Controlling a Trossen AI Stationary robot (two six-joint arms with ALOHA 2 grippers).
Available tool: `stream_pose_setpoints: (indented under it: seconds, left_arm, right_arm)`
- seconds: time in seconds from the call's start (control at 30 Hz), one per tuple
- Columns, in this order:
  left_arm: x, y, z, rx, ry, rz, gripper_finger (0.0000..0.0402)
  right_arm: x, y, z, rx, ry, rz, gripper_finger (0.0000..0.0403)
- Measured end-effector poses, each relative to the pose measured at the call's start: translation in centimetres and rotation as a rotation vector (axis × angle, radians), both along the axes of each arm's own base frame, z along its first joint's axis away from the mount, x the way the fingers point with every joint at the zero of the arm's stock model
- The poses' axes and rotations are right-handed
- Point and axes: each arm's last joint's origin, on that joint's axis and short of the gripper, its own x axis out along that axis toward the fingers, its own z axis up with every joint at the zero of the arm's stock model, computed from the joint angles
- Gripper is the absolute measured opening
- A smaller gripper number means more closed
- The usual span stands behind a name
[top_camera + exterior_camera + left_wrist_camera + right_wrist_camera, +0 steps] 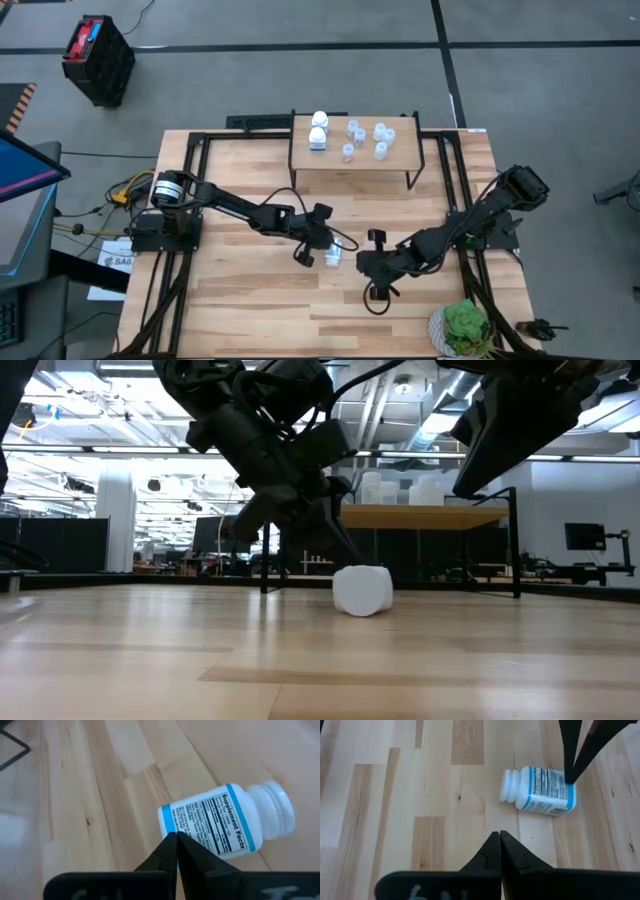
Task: Pick and place medicine bottles onto shelf by color
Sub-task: Put the white blue pill bottle on the shelf
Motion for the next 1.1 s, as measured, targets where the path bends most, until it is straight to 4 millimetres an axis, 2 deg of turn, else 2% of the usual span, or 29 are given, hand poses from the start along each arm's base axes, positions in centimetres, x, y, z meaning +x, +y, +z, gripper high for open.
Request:
stream_pose_setpoints:
  seconds: [0.33, 0.5, 1.1]
  left_arm:
    - [0.3, 0.3, 0.6, -0.059, 0.003, 0.176, 0.0]
    - [0.3, 0.4, 1.0, -0.106, 0.048, 0.339, 0.0]
    - [-0.4, 0.5, 0.8, -0.361, 0.102, 0.696, 0.0]
  right_arm:
    - [0.0, 0.0, 0.0, 0.005, -0.001, -0.004, 0.0008]
    - [0.0, 0.0, 0.0, 0.015, 0.002, -0.02, 0.0008]
    - [-0.3, 0.6, 0.0, 0.018, 0.005, 0.001, 0.0008]
